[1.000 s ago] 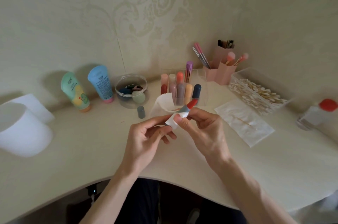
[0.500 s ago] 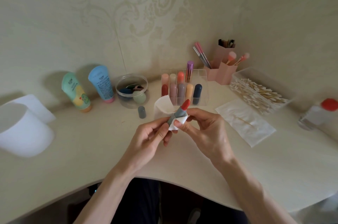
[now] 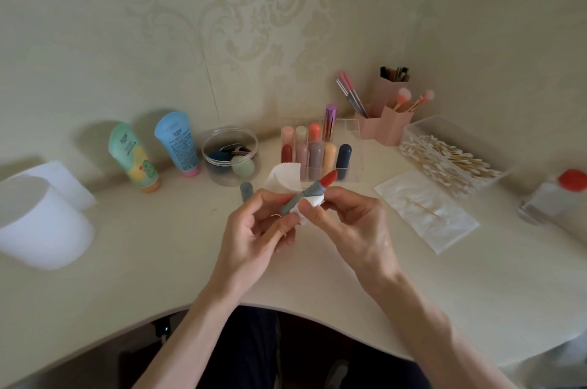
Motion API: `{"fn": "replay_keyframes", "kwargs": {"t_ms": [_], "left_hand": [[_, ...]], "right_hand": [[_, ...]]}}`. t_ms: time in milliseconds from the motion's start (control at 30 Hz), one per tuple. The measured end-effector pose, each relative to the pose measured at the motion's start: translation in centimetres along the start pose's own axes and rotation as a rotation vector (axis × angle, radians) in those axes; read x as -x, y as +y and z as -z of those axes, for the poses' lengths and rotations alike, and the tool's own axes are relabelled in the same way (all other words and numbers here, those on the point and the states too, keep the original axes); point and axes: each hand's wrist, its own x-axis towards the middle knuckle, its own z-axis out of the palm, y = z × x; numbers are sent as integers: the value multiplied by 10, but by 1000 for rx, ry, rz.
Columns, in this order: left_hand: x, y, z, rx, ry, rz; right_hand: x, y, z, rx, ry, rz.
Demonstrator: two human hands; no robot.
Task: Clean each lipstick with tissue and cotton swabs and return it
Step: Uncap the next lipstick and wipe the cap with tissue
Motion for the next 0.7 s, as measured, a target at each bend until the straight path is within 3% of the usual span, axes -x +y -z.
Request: {"fn": "replay_keyframes", "kwargs": {"t_ms": [233, 400, 700], "left_hand": [[-1, 4, 5, 1, -83, 62], [1, 9, 5, 56, -165, 163], [3, 4, -4, -208, 81, -14]], "right_hand": [[0, -2, 4, -119, -138, -6], [-2, -5, 4, -91, -115, 8], [0, -3, 2, -57, 47, -45]]}}
